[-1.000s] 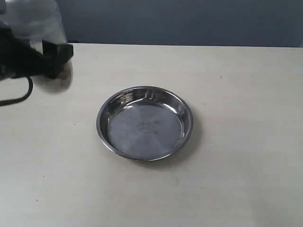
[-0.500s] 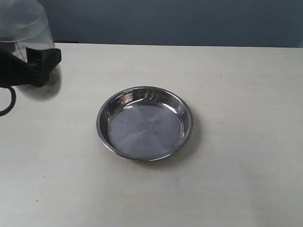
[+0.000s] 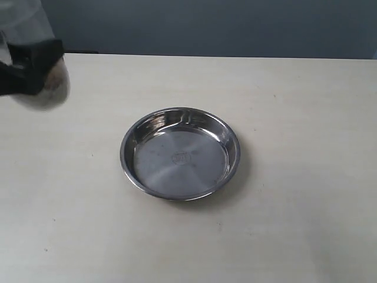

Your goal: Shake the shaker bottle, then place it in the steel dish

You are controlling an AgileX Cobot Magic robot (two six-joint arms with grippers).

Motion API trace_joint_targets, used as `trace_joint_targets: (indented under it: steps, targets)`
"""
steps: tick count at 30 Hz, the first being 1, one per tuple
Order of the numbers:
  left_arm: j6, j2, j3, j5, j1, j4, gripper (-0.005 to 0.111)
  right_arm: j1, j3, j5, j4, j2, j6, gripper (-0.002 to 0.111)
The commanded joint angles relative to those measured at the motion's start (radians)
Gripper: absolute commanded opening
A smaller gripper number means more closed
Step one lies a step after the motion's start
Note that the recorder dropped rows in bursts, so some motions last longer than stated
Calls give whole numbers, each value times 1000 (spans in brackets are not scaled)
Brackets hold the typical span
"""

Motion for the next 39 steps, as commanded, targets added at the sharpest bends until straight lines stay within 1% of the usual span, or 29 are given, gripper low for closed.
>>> trace_joint_targets:
  steps: [1, 3, 5, 7, 8, 10, 11, 12, 13, 14, 16, 17, 18, 20, 22, 23, 24, 25, 26, 27, 28, 29, 31, 32, 34, 36, 38, 39]
  targets:
    - [9, -34, -1, 157, 1, -15, 0, 1, 1, -10, -1, -4, -2, -1]
    - [9, -28, 27, 187, 1, -15, 0, 1, 1, -10, -1, -4, -2, -1]
    - [7, -42, 31, 137, 1, -18, 0, 1, 1, -10, -1, -4, -2, -1]
    - [-7, -50, 31, 54, -1, -32, 0, 1, 1, -10, -1, -4, -2, -1]
    - [-7, -52, 28, -17, -1, -32, 0, 1, 1, -10, -1, -4, -2, -1]
    - [2, -68, -7, -119, -1, -35, 0, 1, 1, -10, -1, -4, -2, -1]
    - [16, -76, -36, -133, -1, -37, 0, 1, 1, -10, -1, -4, -2, -1]
    - [23, -78, -64, -120, -1, -37, 0, 1, 1, -10, -1, -4, -2, -1]
    - [23, -78, -83, -66, -1, -39, 0, 1, 1, -10, -1, -4, -2, -1]
    - [23, -70, -87, 20, -1, -39, 0, 1, 1, -10, -1, -4, -2, -1]
    - [23, -41, -61, 191, -1, -16, 0, 1, 1, -10, -1, -4, -2, -1]
    - [23, -20, -33, 216, 1, -13, 0, 1, 1, -10, -1, -4, -2, -1]
    - [23, -6, -7, 188, 1, -10, 0, 1, 1, -10, -1, -4, -2, -1]
    - [-6, -10, 6, 69, -1, -14, 0, 1, 1, -10, -1, -4, -2, -1]
    - [-6, -41, -23, -55, -1, -9, 0, 1, 1, -10, -1, -4, -2, -1]
    - [6, -57, -43, -78, -1, -9, 0, 1, 1, -10, -1, -4, -2, -1]
    - [18, -64, -58, -38, -1, -9, 0, 1, 1, -10, -1, -4, -2, -1]
    - [20, -64, -60, 29, -1, -11, 0, 1, 1, -10, -1, -4, -2, -1]
    - [20, -42, -44, 157, -1, -9, 0, 1, 1, -10, -1, -4, -2, -1]
    - [20, -19, -21, 227, -1, -9, 0, 1, 1, -10, -1, -4, -2, -1]
    - [10, 8, 7, 256, -1, -20, 0, 1, 1, -10, -1, -4, -2, -1]
    - [-19, 39, 41, 214, -1, -49, 0, 1, 1, -10, -1, -4, -2, -1]
    - [-41, 48, 53, 113, -1, -57, 0, 1, 1, -10, -1, -4, -2, -1]
    - [-45, 32, 41, 58, -1, -57, 0, 1, 1, -10, -1, -4, -2, -1]
    - [-43, -11, -2, 11, -1, -55, 0, 3, 1, -10, -1, -4, -2, -1]
    - [-4, -55, -58, 51, -1, -13, 0, 1, 1, -10, -1, -4, -2, -1]
    - [21, -53, -58, 211, 1, -11, 0, 1, 1, -10, -1, -4, -2, -1]
    - [14, -30, -35, 286, 1, -25, 0, 1, 1, -10, -1, -4, -2, -1]
